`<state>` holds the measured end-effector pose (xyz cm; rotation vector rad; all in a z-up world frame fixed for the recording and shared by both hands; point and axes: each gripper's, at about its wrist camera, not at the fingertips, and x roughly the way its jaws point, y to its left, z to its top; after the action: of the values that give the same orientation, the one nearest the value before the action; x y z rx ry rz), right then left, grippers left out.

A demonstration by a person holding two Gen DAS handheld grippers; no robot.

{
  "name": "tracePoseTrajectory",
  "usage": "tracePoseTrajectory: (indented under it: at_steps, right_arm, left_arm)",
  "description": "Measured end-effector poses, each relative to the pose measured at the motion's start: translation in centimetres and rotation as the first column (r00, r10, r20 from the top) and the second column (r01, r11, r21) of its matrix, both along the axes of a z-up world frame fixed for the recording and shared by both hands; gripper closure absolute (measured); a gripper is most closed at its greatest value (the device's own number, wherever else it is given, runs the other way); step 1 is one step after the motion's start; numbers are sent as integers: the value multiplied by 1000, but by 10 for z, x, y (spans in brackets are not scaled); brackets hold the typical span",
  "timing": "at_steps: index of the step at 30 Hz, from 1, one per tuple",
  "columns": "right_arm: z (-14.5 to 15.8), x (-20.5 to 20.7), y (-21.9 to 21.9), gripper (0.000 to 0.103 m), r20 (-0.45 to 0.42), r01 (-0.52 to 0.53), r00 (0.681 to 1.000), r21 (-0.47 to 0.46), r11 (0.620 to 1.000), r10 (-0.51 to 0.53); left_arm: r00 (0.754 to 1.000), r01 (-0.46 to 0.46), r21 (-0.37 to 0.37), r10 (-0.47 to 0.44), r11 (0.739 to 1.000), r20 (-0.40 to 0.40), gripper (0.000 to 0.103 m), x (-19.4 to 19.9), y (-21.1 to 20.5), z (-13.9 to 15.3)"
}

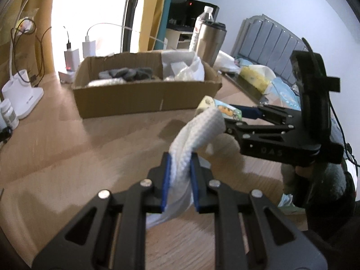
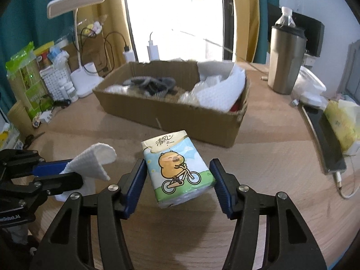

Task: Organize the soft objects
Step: 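Carry the white cloth and tissue pack over the cardboard box with both tools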

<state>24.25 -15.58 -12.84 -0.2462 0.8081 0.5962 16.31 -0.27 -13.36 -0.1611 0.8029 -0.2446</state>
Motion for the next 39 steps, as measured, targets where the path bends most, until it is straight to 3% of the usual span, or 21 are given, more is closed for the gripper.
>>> tracePoseTrajectory:
  at_steps: [23, 39]
  right_arm:
    - [46, 32, 3, 42, 80, 9, 997, 49, 999, -13]
    - [56, 69, 3, 42, 119, -4, 993, 67, 998, -4]
  left_arm:
    - [992, -74, 5, 73, 997, 104, 86, 32, 39, 51]
    - [983, -134, 25, 130, 991, 132, 86, 65, 58, 63]
